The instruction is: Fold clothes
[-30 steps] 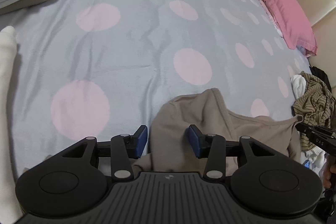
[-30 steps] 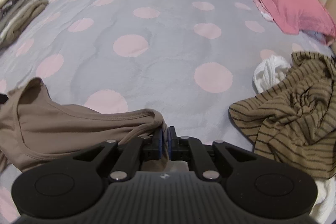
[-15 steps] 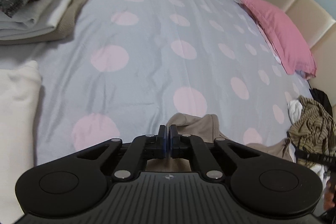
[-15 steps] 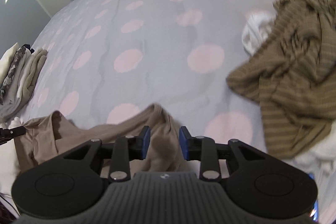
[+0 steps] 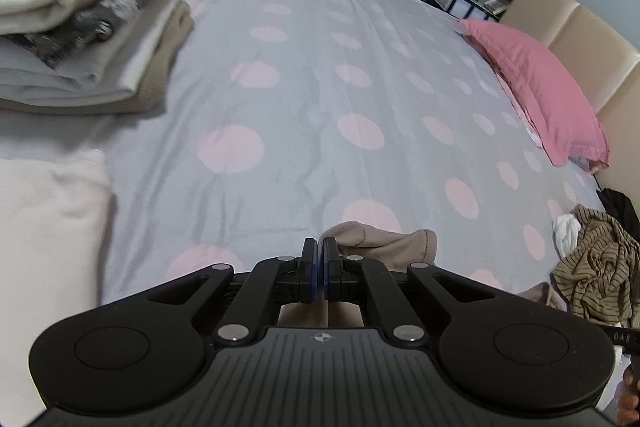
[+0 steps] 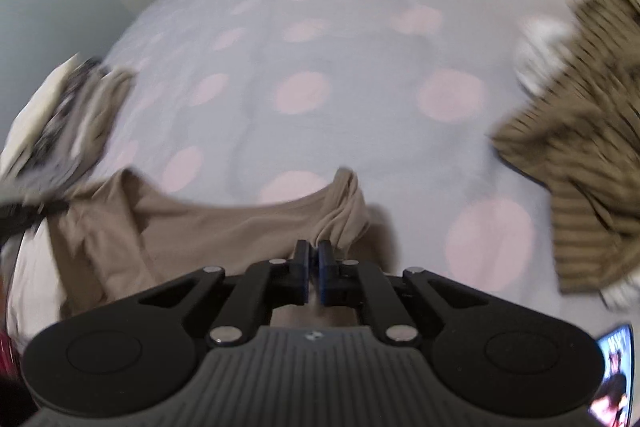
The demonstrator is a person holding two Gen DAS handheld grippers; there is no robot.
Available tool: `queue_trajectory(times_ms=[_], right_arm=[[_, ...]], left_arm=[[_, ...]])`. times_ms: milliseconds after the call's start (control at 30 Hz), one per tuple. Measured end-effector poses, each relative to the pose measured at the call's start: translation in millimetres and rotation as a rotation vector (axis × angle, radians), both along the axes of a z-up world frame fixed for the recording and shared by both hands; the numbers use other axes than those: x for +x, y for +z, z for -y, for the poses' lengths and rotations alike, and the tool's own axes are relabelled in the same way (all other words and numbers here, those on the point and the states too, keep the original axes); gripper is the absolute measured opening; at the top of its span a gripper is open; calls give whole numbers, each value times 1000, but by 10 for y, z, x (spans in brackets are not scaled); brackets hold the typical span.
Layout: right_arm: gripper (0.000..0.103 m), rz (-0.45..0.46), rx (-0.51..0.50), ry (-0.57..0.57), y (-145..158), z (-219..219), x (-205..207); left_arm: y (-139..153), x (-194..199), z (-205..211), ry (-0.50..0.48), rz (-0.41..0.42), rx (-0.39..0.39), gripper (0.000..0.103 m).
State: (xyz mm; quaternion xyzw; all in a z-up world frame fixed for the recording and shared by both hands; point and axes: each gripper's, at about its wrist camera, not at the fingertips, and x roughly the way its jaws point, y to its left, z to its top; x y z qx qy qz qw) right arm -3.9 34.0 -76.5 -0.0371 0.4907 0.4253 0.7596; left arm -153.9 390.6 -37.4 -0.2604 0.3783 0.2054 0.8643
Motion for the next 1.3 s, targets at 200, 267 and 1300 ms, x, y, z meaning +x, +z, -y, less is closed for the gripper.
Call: queue_trajectory(times_ms=[200, 267, 1300], right_arm=[[5, 50, -30, 241, -24, -260, -503], [5, 71, -65, 302, -83, -332, -651], [19, 494, -188, 543, -173, -457, -1086]], left_arm=[[61, -216, -12, 42, -69, 47, 1], [17, -260, -11, 50, -85, 46, 1], [-121, -246, 25, 5, -110, 43, 1]])
